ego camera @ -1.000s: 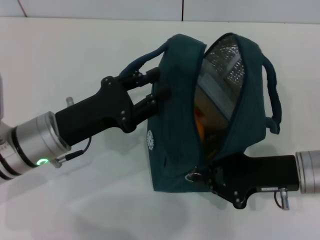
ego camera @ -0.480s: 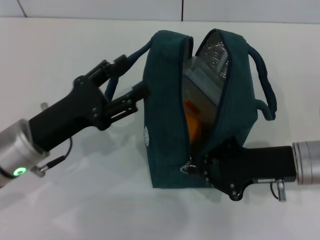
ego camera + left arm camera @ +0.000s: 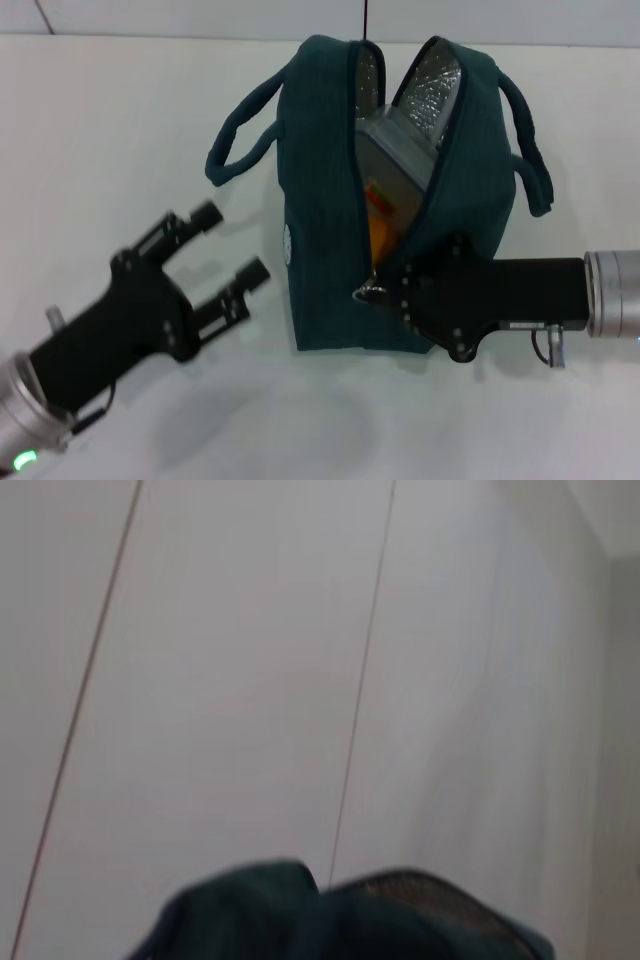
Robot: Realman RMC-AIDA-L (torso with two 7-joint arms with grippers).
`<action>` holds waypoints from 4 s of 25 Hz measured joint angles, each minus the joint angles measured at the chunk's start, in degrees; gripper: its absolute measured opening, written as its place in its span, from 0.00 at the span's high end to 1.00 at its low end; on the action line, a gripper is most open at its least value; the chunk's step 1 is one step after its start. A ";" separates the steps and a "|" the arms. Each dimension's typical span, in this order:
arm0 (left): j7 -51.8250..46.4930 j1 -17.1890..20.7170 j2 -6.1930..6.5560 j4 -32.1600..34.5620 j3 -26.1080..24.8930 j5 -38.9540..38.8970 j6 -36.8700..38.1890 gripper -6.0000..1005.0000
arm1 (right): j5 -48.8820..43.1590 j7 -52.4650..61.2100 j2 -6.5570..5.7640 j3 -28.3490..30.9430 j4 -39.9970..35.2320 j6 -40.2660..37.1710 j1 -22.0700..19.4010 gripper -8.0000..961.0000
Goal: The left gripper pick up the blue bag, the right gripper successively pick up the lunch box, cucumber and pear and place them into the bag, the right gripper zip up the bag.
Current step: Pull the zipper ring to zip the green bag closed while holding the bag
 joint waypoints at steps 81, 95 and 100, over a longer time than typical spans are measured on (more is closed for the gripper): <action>11.26 -10.04 -0.67 -7.20 16.48 0.14 -12.34 0.93 | 31.75 -27.79 0.41 -4.60 10.32 -13.61 -3.43 0.98; 10.51 -8.86 -0.94 -10.42 15.81 -7.47 -4.88 0.61 | 34.56 -32.23 0.41 -7.52 10.54 -15.65 -4.63 0.98; 6.49 -9.04 -0.94 -10.60 15.81 -9.88 -4.29 0.50 | 34.68 -32.32 0.41 -7.72 10.64 -15.71 -4.72 0.98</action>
